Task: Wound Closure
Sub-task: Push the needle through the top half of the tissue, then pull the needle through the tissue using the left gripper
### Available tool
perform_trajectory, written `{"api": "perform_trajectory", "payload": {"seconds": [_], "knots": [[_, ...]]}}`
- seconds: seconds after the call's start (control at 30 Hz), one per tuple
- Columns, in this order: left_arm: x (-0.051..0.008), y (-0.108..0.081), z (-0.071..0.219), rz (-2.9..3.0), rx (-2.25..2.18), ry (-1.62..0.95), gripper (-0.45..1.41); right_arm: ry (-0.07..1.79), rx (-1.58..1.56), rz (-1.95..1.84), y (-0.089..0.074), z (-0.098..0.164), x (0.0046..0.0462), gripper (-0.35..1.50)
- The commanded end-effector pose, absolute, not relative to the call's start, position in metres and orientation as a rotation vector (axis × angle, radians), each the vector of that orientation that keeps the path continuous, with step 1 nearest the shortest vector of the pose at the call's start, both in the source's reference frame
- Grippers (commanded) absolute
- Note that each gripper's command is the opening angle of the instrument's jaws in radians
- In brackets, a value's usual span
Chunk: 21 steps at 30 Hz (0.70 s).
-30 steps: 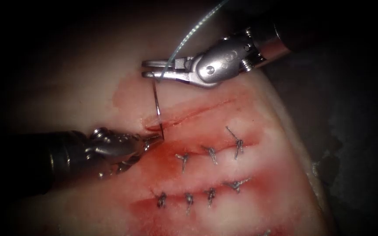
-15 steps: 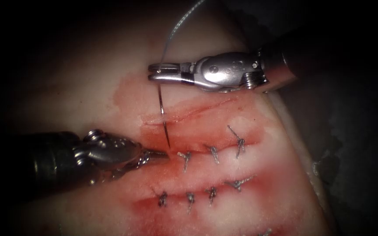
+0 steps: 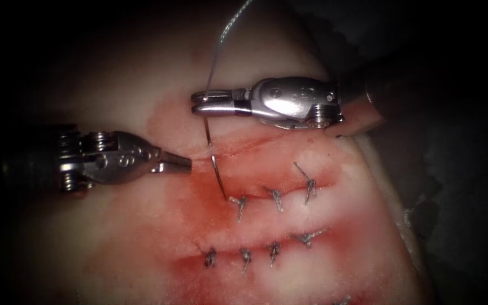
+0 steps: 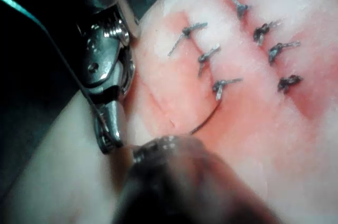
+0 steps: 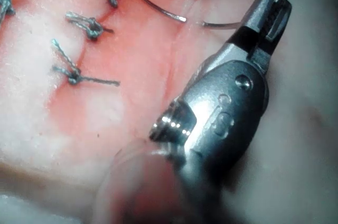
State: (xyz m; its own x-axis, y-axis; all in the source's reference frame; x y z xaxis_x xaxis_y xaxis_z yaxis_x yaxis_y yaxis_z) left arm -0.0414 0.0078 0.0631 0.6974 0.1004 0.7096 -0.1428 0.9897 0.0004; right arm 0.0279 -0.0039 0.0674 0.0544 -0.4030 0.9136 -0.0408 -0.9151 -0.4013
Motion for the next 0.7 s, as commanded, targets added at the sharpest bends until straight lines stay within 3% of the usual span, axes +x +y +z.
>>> {"api": "perform_trajectory", "payload": {"seconds": [0.03,0.37,0.7], "knots": [[-0.0421,0.0084,0.064,0.173,0.034,-0.795,0.07,0.451,-2.059,-1.934,-0.0042,0.0679,0.0287,-0.35],[-0.044,0.0076,0.0651,0.367,-0.042,-0.856,0.47,0.411,-2.005,-1.894,-0.0041,0.0686,0.0287,-0.35],[-0.045,0.0074,0.0644,0.546,-0.11,-0.987,0.52,0.433,-1.992,-1.862,-0.0041,0.0691,0.0285,-0.35]]}}
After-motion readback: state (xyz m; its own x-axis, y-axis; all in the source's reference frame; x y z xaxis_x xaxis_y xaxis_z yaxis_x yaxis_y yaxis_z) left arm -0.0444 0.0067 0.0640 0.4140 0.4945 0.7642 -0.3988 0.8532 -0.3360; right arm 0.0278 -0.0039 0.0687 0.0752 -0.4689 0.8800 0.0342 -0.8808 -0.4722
